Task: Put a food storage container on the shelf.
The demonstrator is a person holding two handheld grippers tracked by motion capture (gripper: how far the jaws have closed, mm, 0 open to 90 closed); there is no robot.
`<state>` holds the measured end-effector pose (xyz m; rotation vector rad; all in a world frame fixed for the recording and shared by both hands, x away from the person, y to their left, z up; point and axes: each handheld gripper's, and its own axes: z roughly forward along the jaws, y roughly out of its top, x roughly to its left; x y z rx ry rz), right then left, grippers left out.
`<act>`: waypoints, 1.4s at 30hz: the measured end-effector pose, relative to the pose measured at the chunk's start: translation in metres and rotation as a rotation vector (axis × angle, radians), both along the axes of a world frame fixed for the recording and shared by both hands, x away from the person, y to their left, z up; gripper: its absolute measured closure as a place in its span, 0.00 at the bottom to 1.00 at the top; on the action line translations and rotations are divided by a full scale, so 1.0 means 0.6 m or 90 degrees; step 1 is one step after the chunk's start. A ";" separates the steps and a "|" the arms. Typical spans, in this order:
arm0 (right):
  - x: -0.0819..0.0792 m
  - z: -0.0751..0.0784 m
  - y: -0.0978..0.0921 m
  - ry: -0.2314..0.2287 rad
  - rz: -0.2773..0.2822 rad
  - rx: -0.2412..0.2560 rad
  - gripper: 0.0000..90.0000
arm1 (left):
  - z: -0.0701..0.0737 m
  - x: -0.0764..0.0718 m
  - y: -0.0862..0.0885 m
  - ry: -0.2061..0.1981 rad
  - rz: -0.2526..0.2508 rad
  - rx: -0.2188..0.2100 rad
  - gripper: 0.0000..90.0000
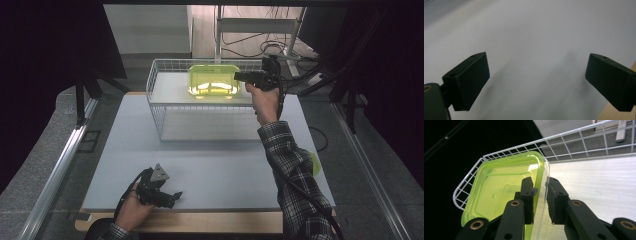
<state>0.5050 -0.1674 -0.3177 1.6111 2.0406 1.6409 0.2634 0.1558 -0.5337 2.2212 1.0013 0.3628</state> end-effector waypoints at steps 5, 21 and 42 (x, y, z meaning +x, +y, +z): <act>0.007 -0.002 0.006 -0.004 -0.007 -0.055 0.75 | 0.000 0.000 0.000 0.001 0.000 0.001 0.06; 0.001 0.007 -0.009 -0.016 0.023 -0.060 0.45 | -0.001 0.004 0.004 0.010 0.018 -0.015 0.00; -0.044 0.002 -0.017 -0.057 0.093 -0.127 0.28 | -0.001 0.005 0.002 0.005 0.031 -0.023 0.00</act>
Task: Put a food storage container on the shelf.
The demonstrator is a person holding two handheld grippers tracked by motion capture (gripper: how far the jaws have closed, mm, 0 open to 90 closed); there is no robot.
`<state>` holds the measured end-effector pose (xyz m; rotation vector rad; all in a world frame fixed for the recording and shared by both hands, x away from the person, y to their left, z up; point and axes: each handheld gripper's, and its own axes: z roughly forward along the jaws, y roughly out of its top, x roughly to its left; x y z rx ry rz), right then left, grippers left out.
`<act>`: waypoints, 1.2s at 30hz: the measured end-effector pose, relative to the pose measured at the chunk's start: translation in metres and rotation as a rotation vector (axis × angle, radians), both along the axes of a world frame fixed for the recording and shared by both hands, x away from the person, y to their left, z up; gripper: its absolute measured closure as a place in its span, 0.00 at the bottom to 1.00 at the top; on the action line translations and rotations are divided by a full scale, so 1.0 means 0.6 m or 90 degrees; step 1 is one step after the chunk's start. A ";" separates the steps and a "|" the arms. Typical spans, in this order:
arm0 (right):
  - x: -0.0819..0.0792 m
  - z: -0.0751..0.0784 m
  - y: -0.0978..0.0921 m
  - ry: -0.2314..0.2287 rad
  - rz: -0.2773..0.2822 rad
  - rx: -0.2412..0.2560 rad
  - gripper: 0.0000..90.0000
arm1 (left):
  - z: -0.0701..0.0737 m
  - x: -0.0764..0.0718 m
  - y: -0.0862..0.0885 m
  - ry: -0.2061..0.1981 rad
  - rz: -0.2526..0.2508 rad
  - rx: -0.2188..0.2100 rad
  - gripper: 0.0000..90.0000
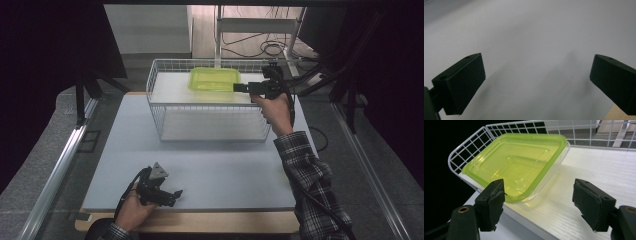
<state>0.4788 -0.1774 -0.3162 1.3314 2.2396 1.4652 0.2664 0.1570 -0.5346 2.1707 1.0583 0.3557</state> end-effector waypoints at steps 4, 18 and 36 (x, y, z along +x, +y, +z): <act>-0.011 -0.004 0.001 -0.004 0.012 -0.011 0.27 | -0.001 0.000 -0.002 -0.002 0.000 0.003 0.00; -0.047 -0.016 0.004 -0.023 0.045 -0.043 0.23 | -0.002 0.000 -0.004 -0.005 0.001 -0.003 0.00; -0.095 -0.047 -0.009 -0.047 0.074 -0.088 0.19 | -0.002 0.000 -0.005 -0.005 0.001 0.000 0.00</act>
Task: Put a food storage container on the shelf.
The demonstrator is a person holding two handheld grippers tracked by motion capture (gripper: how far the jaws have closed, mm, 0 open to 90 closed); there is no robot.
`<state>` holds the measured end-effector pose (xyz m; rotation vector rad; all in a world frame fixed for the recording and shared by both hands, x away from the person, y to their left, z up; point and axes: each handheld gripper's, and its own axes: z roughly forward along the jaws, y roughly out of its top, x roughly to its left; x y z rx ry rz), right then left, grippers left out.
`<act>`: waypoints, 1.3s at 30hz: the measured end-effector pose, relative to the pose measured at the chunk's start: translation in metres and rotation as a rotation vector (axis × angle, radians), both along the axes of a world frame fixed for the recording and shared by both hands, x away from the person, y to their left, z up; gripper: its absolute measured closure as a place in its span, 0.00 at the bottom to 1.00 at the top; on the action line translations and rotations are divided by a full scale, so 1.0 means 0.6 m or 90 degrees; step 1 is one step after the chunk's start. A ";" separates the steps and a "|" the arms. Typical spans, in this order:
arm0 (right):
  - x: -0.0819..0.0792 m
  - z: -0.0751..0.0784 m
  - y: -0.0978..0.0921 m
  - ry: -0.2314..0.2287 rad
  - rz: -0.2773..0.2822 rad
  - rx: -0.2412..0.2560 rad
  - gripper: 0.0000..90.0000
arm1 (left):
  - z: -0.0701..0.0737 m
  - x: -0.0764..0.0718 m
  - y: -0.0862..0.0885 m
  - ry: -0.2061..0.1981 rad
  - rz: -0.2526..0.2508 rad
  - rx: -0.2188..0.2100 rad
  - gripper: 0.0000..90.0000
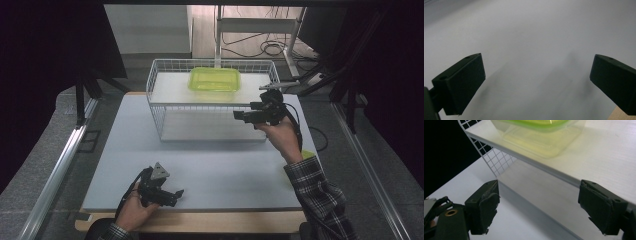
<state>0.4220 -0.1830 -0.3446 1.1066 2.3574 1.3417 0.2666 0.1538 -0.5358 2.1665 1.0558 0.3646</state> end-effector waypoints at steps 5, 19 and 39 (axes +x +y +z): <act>-0.011 -0.011 -0.006 0.001 0.006 -0.005 0.17 | 0.000 0.000 -0.001 0.000 -0.001 0.002 0.00; -0.059 -0.059 -0.023 -0.009 0.026 -0.034 0.12 | -0.003 0.000 -0.005 0.002 -0.004 0.012 0.00; -0.111 -0.112 -0.043 -0.034 0.037 -0.062 0.06 | -0.004 -0.001 -0.007 -0.001 -0.001 0.030 0.00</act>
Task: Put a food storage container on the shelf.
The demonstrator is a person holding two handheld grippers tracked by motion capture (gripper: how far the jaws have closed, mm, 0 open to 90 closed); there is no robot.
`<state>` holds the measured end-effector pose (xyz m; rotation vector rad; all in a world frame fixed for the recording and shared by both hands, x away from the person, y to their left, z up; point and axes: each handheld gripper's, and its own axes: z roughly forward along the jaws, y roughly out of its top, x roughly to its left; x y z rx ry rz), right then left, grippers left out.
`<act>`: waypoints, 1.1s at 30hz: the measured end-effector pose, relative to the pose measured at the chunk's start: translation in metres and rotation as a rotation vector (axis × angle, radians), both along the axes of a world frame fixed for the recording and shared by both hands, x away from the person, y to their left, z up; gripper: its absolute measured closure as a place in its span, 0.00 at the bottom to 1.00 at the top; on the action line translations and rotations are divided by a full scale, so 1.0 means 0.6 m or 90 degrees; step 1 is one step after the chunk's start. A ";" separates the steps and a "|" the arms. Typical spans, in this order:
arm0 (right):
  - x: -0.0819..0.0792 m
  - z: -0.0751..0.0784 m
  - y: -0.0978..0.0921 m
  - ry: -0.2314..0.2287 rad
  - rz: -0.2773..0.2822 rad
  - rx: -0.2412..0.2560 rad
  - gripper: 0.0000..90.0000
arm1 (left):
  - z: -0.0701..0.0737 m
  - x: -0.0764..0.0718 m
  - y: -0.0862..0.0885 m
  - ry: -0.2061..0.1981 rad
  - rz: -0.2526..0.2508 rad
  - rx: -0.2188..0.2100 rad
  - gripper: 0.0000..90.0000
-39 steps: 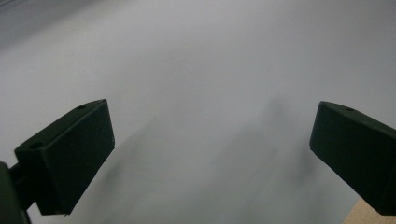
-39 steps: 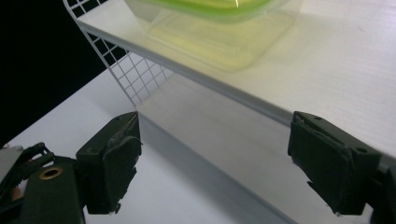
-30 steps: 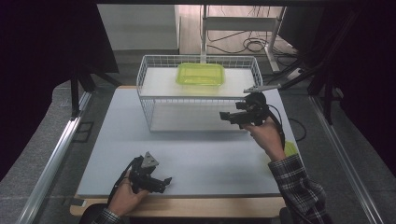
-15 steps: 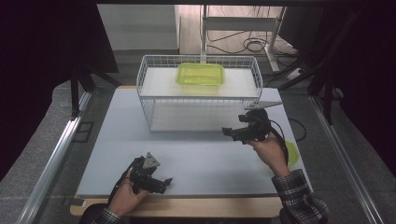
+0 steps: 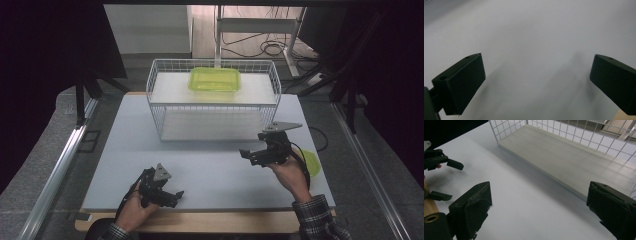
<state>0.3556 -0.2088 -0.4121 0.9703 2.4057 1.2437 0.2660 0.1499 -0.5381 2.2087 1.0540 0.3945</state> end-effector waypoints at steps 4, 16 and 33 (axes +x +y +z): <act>-0.012 -0.016 -0.002 -0.004 0.009 0.002 0.04 | 0.000 0.000 0.000 0.000 0.000 0.007 0.00; -0.031 -0.054 -0.012 0.001 -0.012 -0.001 0.05 | -0.005 0.001 -0.001 0.011 0.004 0.031 0.00; -0.060 -0.094 -0.016 0.001 -0.029 -0.045 0.06 | -0.002 -0.001 0.000 0.014 -0.007 0.016 0.00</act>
